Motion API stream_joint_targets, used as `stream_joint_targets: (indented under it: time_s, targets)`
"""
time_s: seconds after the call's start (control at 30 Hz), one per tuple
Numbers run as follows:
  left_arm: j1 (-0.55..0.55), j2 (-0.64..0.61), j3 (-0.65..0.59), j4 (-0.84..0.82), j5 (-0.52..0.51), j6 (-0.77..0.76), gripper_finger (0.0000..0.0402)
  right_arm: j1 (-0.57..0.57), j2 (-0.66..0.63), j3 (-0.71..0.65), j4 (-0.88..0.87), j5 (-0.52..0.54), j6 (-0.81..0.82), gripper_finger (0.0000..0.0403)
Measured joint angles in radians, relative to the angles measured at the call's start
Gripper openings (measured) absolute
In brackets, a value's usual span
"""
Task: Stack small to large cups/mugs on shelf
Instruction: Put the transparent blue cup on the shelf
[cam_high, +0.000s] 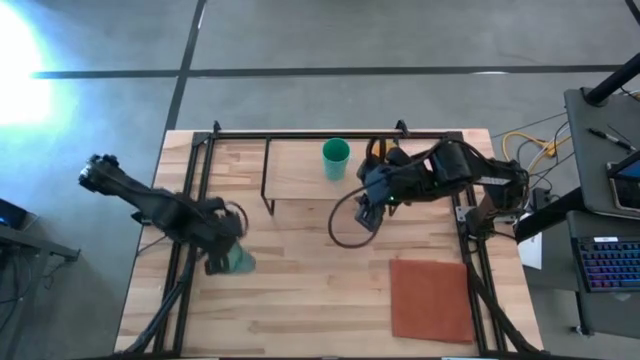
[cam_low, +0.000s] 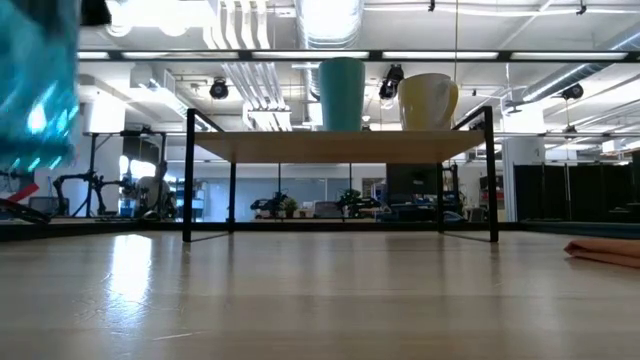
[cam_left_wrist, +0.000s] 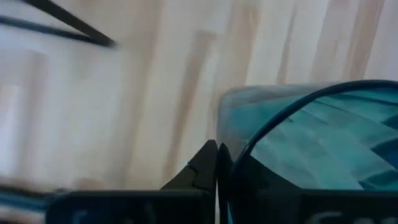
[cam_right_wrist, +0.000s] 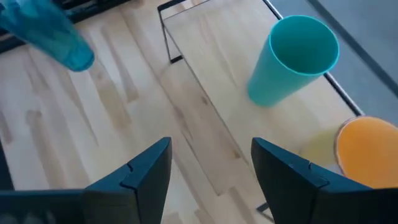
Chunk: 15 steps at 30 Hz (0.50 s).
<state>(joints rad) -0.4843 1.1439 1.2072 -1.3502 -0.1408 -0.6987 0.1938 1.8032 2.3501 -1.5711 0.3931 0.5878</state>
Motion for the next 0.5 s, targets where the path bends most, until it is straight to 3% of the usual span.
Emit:
stream_joint_targets:
  time_s: [0.2,0.3,0.5]
  targets:
    - [0.091,0.006,0.346,-0.160,-0.184,0.004,0.0001,0.039,-0.001,-0.028,0.001,-0.005,0.131,0.0215]
    - [0.174,0.044,0.499,-0.171,-0.252,0.088,0.0001,0.060,-0.001,-0.081,0.001,-0.009,0.196,0.0215]
    - [0.418,0.188,0.750,-0.179,-0.259,0.334,0.0000,0.086,-0.001,-0.255,0.223,0.006,0.219,0.0212]
